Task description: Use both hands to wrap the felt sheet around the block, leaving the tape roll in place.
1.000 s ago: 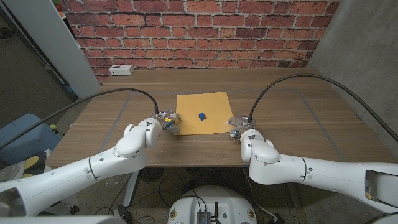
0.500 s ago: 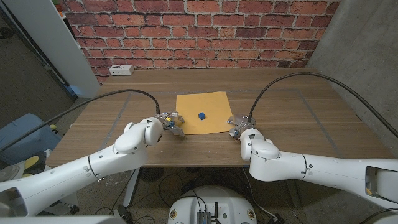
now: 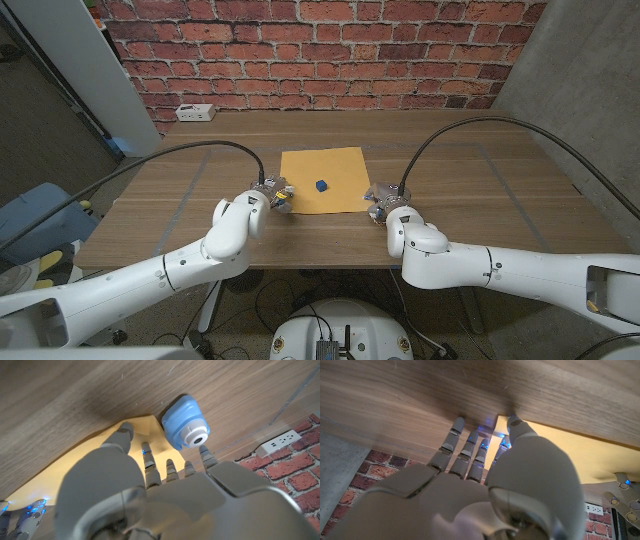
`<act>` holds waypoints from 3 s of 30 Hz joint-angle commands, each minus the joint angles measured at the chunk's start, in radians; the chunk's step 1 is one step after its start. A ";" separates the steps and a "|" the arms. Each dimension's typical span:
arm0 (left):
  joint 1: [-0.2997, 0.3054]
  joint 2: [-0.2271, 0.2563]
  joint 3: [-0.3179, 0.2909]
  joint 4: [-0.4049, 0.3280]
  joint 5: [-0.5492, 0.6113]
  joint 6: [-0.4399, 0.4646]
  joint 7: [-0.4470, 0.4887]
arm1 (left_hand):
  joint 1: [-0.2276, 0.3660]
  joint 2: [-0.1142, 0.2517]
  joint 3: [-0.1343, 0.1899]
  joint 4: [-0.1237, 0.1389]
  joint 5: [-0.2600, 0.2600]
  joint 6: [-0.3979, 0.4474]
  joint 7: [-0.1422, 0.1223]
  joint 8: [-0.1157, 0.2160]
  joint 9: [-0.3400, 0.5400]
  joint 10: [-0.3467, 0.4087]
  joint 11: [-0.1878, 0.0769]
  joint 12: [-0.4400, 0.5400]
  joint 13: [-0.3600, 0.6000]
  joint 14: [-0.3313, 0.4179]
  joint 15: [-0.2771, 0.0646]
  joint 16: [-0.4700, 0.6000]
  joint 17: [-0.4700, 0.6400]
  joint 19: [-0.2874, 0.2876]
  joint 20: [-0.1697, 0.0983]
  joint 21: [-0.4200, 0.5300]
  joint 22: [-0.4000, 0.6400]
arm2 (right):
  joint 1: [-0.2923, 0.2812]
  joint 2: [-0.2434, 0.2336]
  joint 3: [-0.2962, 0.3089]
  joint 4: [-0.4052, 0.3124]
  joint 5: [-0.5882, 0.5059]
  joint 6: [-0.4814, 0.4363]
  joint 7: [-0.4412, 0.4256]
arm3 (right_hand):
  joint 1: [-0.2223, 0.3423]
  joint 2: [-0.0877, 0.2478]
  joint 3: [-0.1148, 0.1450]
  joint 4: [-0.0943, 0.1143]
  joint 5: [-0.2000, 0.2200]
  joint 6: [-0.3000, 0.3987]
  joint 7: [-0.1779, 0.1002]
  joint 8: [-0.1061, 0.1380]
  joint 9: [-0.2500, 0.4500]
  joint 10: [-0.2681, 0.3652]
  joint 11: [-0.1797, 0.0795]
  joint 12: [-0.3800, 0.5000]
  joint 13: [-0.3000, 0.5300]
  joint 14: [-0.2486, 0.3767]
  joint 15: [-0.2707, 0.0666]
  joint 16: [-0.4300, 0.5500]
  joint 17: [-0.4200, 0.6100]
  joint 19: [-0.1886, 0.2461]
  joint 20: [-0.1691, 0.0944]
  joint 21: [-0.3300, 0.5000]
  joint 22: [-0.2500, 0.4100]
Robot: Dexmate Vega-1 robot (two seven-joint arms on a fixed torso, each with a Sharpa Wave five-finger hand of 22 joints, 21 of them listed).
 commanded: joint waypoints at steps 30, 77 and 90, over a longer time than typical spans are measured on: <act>0.236 -0.007 -0.291 -0.045 -0.259 -0.186 0.305 | -0.408 -0.121 -0.341 0.215 0.029 0.053 0.160 -0.130 -0.002 0.096 -0.006 -0.056 0.005 0.067 -0.053 -0.009 0.008 0.005 -0.020 -0.022 0.013 | -0.180 0.034 0.157 0.115 -0.202 0.227 -0.026 | 0.050 0.028 -0.019 -0.020 0.004 0.485 0.143 0.009 -0.002 0.200 -0.053 0.029 -0.024 0.063 -0.175 0.071 0.032 0.023 -0.055 -0.016 0.008; 0.236 0.074 -0.147 -0.240 0.139 -0.061 -0.047 | -0.043 -0.132 -0.337 0.026 0.118 -0.195 0.111 -0.088 0.020 -0.064 0.099 -0.043 0.008 -0.028 0.070 -0.004 0.009 -0.004 0.005 -0.019 0.012 | -0.237 0.173 0.262 0.186 -0.315 0.202 -0.093 | 0.107 -0.003 0.046 -0.039 0.005 0.589 0.247 -0.031 -0.004 0.273 -0.045 0.048 -0.017 0.116 -0.169 0.026 -0.013 0.015 -0.030 -0.025 0.005; 0.277 -0.030 -0.202 -0.125 0.237 -0.144 -0.088 | 0.034 -0.070 -0.293 0.005 0.049 -0.105 0.108 -0.064 0.019 -0.010 0.075 -0.025 0.007 0.011 0.056 0.003 0.006 0.035 -0.002 -0.004 0.011 | -0.256 0.166 0.276 0.167 -0.328 0.213 -0.097 | 0.106 -0.006 0.057 -0.037 0.000 0.591 0.245 -0.038 -0.004 0.275 -0.043 0.049 -0.015 0.122 -0.168 0.022 -0.015 0.015 -0.028 -0.026 0.005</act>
